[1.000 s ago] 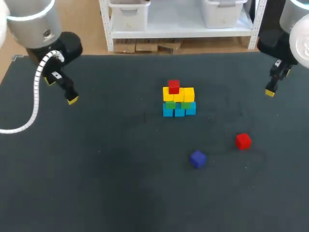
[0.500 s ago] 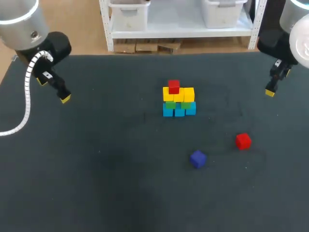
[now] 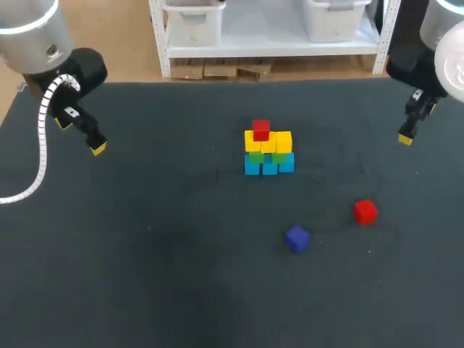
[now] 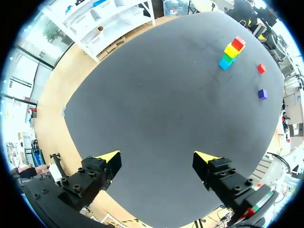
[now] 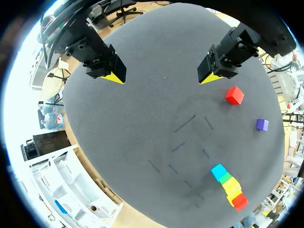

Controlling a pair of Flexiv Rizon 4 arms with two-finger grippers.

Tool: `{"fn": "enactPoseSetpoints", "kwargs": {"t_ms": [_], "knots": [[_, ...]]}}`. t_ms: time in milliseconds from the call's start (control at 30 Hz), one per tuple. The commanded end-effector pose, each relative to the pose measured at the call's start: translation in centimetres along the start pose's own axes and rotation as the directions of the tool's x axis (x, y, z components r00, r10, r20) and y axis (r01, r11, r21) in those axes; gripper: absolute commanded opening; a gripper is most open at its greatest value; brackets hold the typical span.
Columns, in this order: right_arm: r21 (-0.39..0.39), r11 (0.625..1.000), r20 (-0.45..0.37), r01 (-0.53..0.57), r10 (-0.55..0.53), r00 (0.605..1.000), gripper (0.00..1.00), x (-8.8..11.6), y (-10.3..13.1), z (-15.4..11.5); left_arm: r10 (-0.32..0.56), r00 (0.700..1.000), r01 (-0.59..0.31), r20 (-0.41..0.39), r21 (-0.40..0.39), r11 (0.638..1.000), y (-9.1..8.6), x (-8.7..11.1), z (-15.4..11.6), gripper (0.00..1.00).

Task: Place the blue cubes, place green cubes on the blue cubes, place the yellow cubes on the green cubes, then place the red cubes on the yellow cubes, and place purple cube on the red cubes.

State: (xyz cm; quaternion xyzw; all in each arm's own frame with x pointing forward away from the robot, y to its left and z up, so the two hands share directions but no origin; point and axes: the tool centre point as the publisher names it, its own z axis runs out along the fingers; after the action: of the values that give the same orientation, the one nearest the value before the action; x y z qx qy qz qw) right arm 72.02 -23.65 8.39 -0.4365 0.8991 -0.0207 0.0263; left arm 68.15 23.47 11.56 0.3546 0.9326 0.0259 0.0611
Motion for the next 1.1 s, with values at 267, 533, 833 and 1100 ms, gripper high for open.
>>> {"fn": "enactPoseSetpoints", "kwargs": {"t_ms": [267, 533, 833, 1100], "knots": [[0.000, 1.000, 0.002, 0.000, 0.000, 1.000, 1.00, 0.1, 0.0, 0.0, 0.002, 1.000, -0.002, -0.004, 0.003, 1.000, 0.1, -0.1, 0.0, 1.00], [-0.007, 1.000, -0.009, 0.007, -0.007, 1.000, 1.00, -0.4, 0.7, 0.3, 0.002, 1.000, -0.002, -0.004, 0.003, 1.000, 0.1, -0.1, 0.0, 1.00], [-0.016, 0.999, -0.028, -0.040, 0.040, 0.999, 1.00, -0.9, 4.3, 0.6, 0.002, 1.000, -0.002, -0.004, 0.003, 1.000, 0.1, -0.1, 0.0, 1.00], [-0.030, 0.992, 0.018, -0.122, 0.122, 0.992, 1.00, -0.1, 8.2, 1.2, 0.002, 1.000, -0.002, -0.004, 0.003, 1.000, 0.1, -0.1, 0.0, 1.00]]}}
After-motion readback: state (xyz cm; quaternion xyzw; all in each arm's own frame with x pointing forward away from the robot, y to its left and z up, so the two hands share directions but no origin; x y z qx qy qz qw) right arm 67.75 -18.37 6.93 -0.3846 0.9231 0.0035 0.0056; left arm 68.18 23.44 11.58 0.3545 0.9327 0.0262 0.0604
